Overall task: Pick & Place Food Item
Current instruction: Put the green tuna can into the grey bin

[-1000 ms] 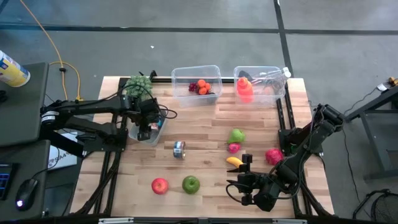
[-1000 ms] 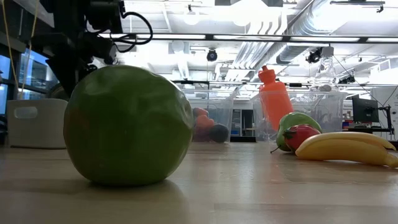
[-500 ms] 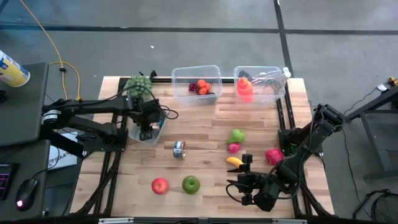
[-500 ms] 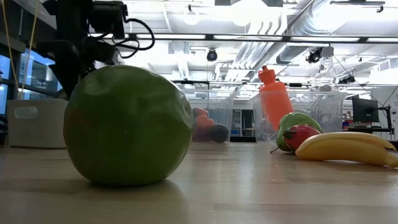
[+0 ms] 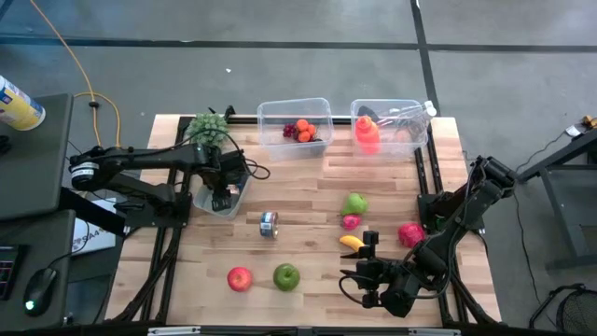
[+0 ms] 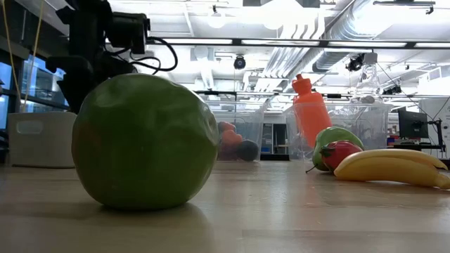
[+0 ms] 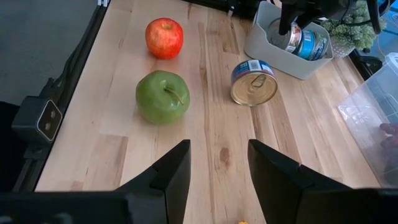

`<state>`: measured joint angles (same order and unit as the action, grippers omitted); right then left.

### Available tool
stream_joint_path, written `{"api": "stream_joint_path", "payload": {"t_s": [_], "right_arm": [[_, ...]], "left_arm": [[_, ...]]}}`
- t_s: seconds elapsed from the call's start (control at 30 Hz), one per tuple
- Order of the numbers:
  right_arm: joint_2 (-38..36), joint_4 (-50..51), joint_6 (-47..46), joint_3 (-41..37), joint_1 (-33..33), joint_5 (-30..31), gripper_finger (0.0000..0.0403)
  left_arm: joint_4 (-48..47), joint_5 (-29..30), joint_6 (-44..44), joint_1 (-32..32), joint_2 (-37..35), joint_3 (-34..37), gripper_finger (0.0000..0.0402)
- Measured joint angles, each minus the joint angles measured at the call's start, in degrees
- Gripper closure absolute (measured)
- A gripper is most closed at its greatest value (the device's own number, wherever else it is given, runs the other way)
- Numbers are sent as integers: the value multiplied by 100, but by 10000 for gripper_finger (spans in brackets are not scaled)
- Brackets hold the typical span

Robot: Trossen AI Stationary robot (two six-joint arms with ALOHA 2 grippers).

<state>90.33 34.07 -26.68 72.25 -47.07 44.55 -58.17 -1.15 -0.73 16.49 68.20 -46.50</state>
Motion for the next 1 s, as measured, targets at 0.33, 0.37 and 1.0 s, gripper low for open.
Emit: {"api": "stream_joint_path", "payload": {"t_s": [0.33,0.37,1.0], "right_arm": [[1,-1,0,0,0,-12,254],[1,-1,0,0,0,-12,254],[0,-1,-124,0,-2,-17,254]], "left_arm": [[35,-7,76,0,-4,-4,195],[31,-2,74,0,-4,-4,189],[-749,1507,232,27,-89,-564,171]]}}
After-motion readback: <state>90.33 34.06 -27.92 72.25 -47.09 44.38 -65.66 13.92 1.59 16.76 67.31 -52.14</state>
